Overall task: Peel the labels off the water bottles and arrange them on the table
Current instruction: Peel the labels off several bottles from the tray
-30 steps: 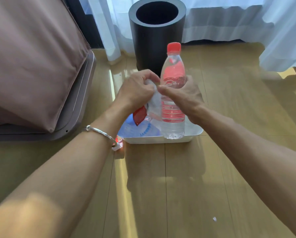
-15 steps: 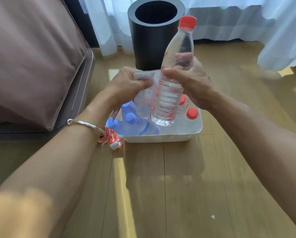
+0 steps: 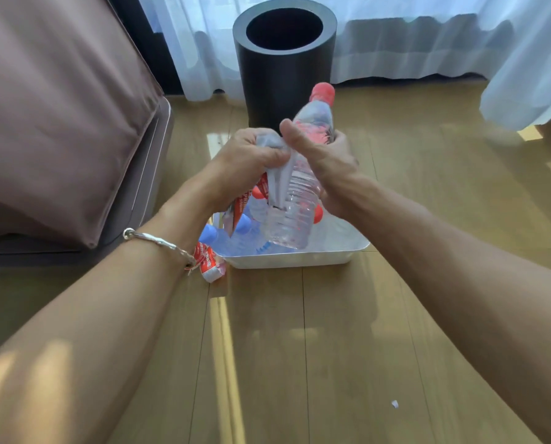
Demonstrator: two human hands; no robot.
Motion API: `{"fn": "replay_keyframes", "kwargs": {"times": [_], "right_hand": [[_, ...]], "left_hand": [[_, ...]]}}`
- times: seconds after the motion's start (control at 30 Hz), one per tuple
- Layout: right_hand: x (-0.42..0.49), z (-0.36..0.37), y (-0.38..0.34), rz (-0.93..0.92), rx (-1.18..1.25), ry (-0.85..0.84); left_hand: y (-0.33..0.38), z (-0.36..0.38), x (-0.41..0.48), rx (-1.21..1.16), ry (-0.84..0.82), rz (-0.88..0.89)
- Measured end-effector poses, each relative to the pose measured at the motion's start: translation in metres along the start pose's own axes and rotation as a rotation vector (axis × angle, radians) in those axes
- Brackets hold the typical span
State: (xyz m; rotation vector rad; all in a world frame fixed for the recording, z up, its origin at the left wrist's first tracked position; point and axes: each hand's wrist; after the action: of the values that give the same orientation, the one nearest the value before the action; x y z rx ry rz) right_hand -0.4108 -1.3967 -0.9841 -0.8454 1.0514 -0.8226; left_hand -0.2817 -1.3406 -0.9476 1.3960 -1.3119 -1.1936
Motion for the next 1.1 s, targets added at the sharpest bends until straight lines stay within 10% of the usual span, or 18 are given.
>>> {"fn": "replay_keyframes", "kwargs": {"times": [0.7, 0.93, 1.1], "right_hand": [[0.0, -0.039, -0.013, 0.034, 0.381, -0.265], [-0.004, -0.029, -0.013, -0.283, -0.37, 0.044], [-0.008, -0.017, -0.015, -0.404, -0.489, 0.039]], "left_hand": [[0.026, 0.005, -0.005, -0.874, 0.308, -0.099], [0.003, -0.042, 0.003, 0.417, 0.543, -0.061], [-0.019, -0.073, -0.012, 0.788, 0.594, -0.246]]}}
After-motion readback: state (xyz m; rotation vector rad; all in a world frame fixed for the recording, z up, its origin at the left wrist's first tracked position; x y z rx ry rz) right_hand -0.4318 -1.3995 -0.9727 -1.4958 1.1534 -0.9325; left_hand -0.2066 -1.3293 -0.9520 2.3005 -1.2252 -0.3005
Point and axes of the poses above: each hand's wrist, its own x-axis towards the middle knuckle, its own z-axis out of the palm, y = z × x, and after that the axes turned 4 degrees about z, right-handed
